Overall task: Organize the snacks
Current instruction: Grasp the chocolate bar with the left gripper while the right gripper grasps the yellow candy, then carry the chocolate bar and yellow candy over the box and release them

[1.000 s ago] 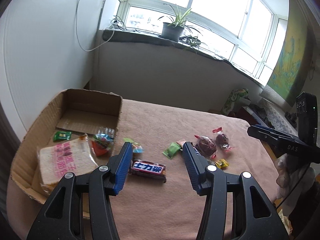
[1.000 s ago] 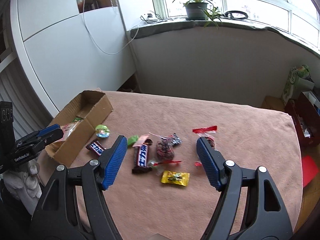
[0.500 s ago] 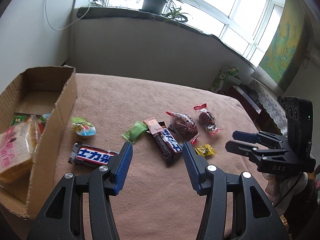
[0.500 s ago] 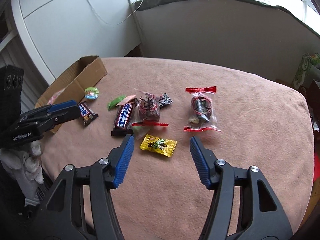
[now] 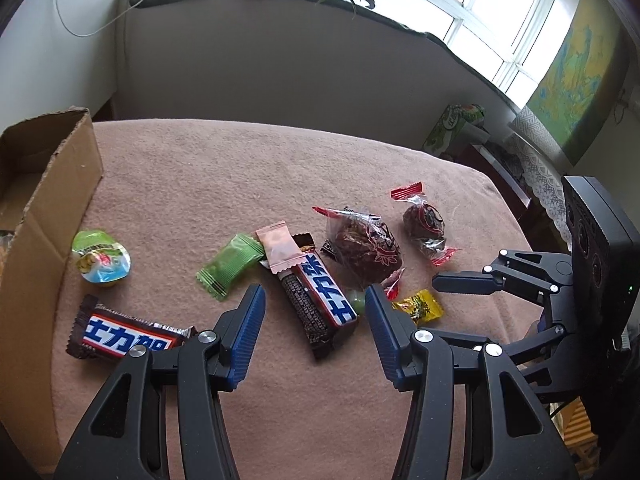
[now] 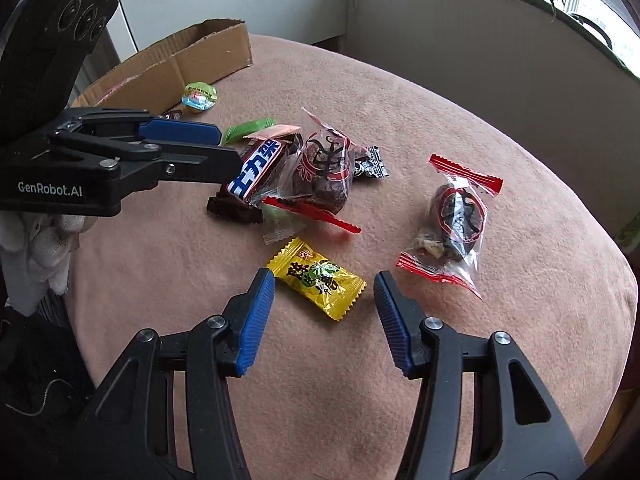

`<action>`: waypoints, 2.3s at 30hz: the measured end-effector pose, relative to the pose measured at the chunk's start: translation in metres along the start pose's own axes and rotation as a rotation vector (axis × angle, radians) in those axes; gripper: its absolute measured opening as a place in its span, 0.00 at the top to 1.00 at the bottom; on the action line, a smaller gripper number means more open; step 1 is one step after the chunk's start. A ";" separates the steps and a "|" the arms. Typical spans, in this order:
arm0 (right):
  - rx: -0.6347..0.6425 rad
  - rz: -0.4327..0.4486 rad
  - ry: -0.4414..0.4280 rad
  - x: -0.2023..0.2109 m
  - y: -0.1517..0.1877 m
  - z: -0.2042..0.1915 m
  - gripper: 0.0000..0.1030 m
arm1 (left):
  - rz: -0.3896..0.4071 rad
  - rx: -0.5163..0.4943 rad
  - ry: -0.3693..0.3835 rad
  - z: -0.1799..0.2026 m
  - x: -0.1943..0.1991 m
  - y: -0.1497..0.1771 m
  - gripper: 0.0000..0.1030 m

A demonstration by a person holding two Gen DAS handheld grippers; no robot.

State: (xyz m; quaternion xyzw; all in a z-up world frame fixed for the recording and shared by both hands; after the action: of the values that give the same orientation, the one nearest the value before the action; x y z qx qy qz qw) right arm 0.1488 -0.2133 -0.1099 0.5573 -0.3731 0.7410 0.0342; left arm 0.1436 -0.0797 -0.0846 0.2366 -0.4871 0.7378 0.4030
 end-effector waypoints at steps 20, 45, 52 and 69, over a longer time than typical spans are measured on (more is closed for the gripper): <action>0.003 0.012 0.025 -0.003 -0.001 -0.005 0.64 | 0.002 -0.092 -0.108 0.011 -0.031 0.002 0.66; -0.139 0.052 0.065 0.018 0.019 -0.023 0.74 | -0.015 -0.001 -0.005 -0.021 0.014 0.023 0.73; -0.188 0.102 0.059 0.033 0.019 -0.031 0.75 | 0.015 0.034 0.010 -0.025 0.030 0.029 0.73; -0.127 0.238 0.066 0.072 -0.058 -0.061 0.75 | 0.189 0.084 -0.007 -0.064 0.107 0.010 0.73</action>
State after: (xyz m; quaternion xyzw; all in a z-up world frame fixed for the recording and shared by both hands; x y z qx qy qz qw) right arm 0.0995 -0.1617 -0.0249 0.4812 -0.4813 0.7326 -0.0067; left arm 0.0783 0.0152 -0.0370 0.2090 -0.4771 0.7915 0.3196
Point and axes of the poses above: each gripper's, at about its wrist camera, not at the fingertips, and x roughly against the way its jaws point, z to its right, y to its underside, the point moved 1 cm from there along -x, roughly the way its jaws point, and after that the axes turned 12 degrees about x, right-handed, at the moved point
